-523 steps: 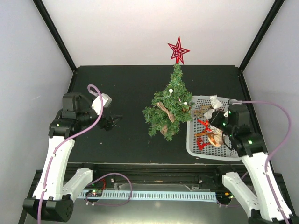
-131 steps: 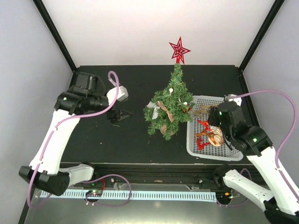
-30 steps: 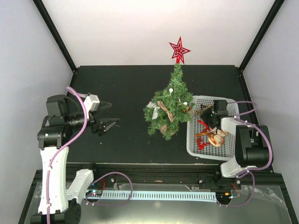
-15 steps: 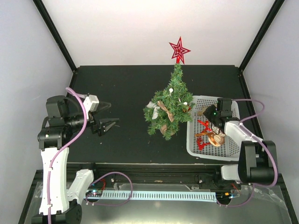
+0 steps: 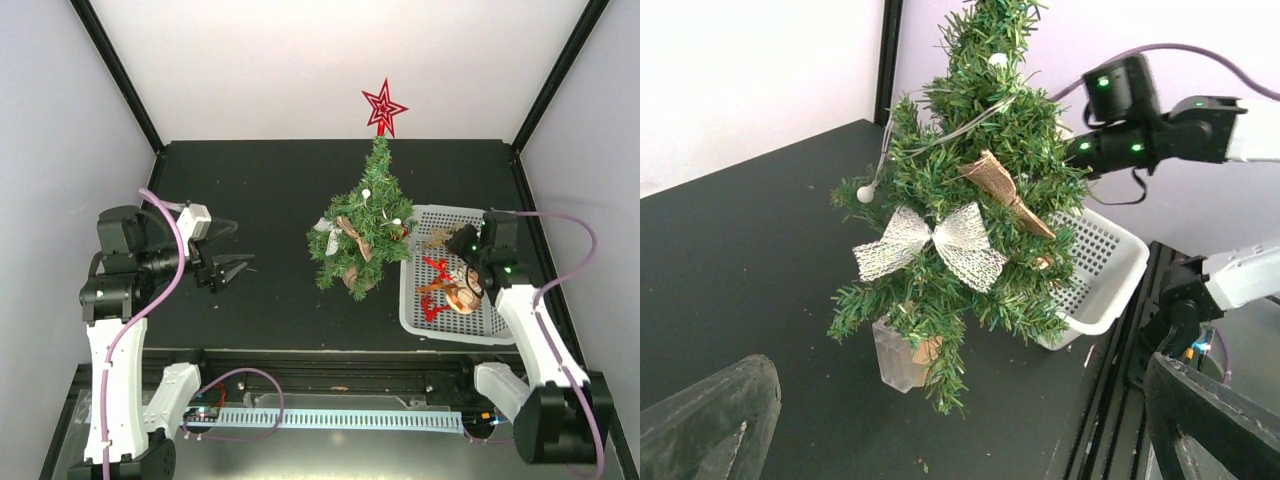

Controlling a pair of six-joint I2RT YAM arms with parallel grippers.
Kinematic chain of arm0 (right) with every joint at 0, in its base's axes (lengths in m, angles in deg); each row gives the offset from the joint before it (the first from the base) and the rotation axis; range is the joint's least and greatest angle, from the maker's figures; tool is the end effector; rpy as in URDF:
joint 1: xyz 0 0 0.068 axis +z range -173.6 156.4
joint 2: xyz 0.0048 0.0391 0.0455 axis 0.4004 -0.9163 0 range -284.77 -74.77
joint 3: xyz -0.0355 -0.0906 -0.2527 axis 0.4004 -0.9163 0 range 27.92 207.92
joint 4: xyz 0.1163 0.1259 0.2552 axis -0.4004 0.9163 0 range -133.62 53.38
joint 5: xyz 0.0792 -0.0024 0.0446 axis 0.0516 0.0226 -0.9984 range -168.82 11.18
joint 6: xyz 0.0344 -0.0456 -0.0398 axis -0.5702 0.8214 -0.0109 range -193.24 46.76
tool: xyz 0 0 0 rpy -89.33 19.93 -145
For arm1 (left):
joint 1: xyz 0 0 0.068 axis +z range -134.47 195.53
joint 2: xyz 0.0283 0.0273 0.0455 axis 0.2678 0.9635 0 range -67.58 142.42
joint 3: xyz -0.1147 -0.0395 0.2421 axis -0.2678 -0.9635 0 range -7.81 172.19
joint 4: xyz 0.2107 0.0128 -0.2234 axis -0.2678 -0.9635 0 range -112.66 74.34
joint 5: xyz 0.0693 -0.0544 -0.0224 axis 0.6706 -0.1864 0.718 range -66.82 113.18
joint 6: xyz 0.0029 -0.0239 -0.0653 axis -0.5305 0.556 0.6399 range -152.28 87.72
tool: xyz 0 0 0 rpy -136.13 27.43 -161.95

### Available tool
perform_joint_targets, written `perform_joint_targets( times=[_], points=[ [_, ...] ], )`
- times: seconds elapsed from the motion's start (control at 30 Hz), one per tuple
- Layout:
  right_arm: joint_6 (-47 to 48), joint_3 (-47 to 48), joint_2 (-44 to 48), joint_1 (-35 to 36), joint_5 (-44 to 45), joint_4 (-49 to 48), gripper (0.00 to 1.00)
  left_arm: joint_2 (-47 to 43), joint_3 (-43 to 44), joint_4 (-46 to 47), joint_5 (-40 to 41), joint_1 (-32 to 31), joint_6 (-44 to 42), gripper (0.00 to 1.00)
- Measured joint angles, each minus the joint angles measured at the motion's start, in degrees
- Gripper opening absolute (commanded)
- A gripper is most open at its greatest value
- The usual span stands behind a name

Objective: Decorate the small christmas tree

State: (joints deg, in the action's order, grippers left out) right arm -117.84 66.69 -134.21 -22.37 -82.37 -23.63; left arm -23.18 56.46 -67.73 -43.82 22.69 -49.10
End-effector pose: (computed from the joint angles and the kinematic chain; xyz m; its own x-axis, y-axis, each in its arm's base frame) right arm 0.2816 0.0096 0.2065 -0.5118 0.6900 -0.5118 0.4087 0.7196 0.5614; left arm 0.1750 -0.0305 0.4017 -0.2966 0.0767 -0.9519 0.8462 0.4832 -0.2247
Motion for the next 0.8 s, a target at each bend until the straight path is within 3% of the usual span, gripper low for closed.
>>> perform_joint_targets(
  times=[0.2,0.33,0.5,0.8],
  points=[
    [2.3,2.2,16.6,0.9,0.9,7.2,0.01,3.1,3.8,-4.0,1.0,-1.2,-1.7,0.99],
    [3.3,8.1,21.4,4.5,0.6,9.4,0.01,5.5,7.1,-7.9,3.8,-5.1,-4.2,0.99],
    [4.1,15.2,20.9,8.3,-1.0,11.4,0.01,7.1,8.0,-12.2,7.8,-9.8,-6.6,0.99],
    [5.8,29.7,13.9,13.4,-3.2,12.7,0.01,7.5,8.0,-12.7,10.9,-10.3,-6.8,0.99]
  ],
)
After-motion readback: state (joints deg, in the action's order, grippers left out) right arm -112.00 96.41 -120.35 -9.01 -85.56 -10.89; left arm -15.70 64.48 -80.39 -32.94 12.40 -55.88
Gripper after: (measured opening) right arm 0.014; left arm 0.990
